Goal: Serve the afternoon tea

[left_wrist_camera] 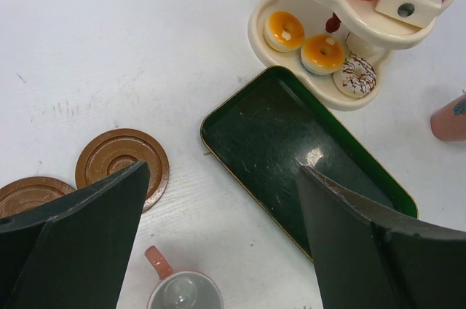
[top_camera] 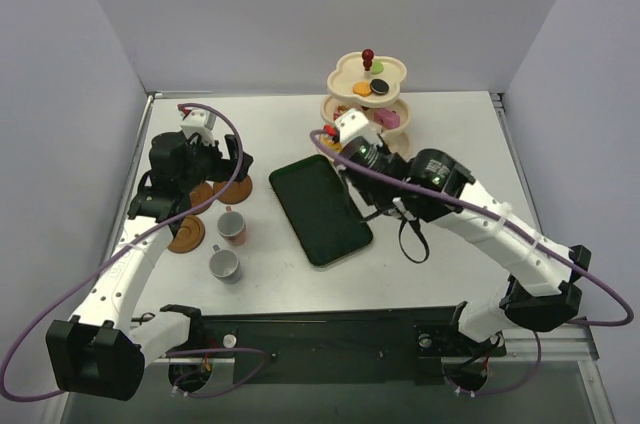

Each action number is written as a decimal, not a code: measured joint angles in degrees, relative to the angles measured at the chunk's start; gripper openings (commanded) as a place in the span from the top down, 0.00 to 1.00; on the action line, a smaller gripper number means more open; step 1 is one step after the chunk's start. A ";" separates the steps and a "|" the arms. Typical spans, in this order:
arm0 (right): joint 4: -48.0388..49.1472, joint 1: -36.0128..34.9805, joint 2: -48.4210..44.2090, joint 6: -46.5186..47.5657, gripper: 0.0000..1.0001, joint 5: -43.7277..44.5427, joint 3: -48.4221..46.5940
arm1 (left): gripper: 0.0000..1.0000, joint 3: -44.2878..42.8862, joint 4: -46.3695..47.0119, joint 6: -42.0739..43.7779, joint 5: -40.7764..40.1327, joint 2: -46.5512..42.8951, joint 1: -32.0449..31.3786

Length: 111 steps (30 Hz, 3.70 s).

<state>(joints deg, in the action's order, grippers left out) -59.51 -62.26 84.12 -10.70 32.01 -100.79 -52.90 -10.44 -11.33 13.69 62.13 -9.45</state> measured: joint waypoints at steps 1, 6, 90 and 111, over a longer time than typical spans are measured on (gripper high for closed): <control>0.02 1.38 0.04 1.49 0.77 0.94 -2.75 | 0.06 0.00 0.00 0.00 -0.04 -0.04 0.00; 0.96 6.10 2.05 8.46 0.77 3.76 -14.36 | 0.06 0.00 -0.07 0.00 -0.20 -0.02 0.07; 26.53 -7.08 -15.93 -13.38 0.71 -4.66 51.36 | 0.07 0.24 0.44 -1.49 -1.36 0.72 5.11; 43.06 -8.22 -1.33 -14.78 0.70 -3.39 61.57 | 0.07 0.70 0.39 -1.46 -1.51 0.94 3.56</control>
<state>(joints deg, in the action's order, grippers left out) -16.45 -70.48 82.78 -25.47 28.62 -39.22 -52.21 -10.04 -12.80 12.19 63.07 -5.89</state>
